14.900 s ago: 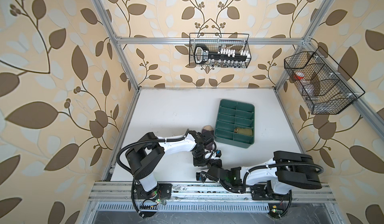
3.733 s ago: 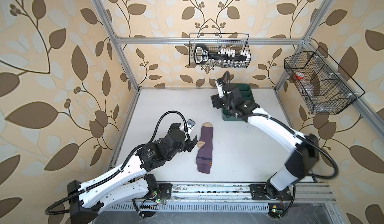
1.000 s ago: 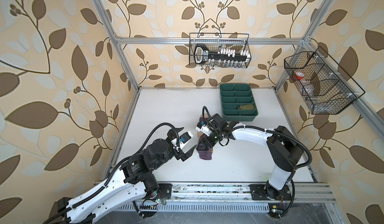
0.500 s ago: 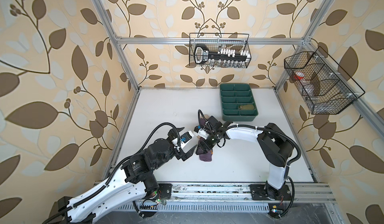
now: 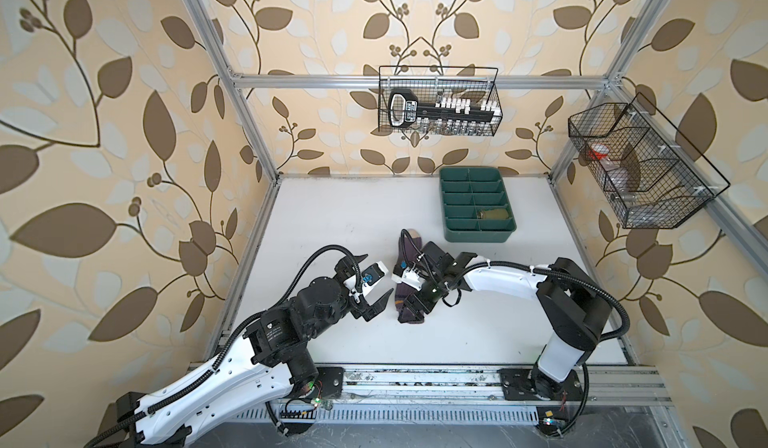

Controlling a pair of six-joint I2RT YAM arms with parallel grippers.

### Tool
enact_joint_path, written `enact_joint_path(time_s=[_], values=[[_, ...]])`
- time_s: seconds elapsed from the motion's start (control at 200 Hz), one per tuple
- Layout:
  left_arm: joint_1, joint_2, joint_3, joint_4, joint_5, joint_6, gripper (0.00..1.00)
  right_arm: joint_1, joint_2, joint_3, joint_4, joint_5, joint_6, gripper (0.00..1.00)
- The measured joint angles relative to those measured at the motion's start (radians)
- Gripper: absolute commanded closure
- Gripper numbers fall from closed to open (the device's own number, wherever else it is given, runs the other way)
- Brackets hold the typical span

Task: Roll the socks

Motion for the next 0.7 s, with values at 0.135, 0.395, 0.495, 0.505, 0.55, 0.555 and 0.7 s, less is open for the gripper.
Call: enact_joint_path(time_s=[0.135,0.395,0.495,0.505,0.55,0.555,0.7], values=[[0.0,-0.013,0.0,-0.003,-0.001,-0.001,0.01,0.039,-0.036,-0.033,-0.003,0.01,0.005,0.16],[0.0,-0.04,0.0,-0.039,-0.01,0.003,0.01,0.163,-0.169,-0.079,-0.036,0.184,-0.041,0.21],[0.0,-0.041,0.0,-0.053,-0.021,0.008,0.01,0.195,-0.307,-0.169,0.037,0.37,-0.101,0.25],[0.0,-0.042,0.0,-0.055,-0.022,0.01,0.01,0.198,-0.324,-0.182,0.049,0.39,-0.107,0.26],[0.0,-0.042,0.0,-0.058,-0.025,0.016,0.01,0.214,-0.406,-0.256,0.128,0.484,-0.163,0.29],[0.0,-0.042,0.0,-0.058,-0.025,0.016,0.01,0.215,-0.412,-0.262,0.138,0.491,-0.166,0.29],[0.0,-0.042,0.001,-0.06,-0.018,0.061,0.01,0.241,-0.621,-0.565,0.469,0.605,-0.429,0.26]])
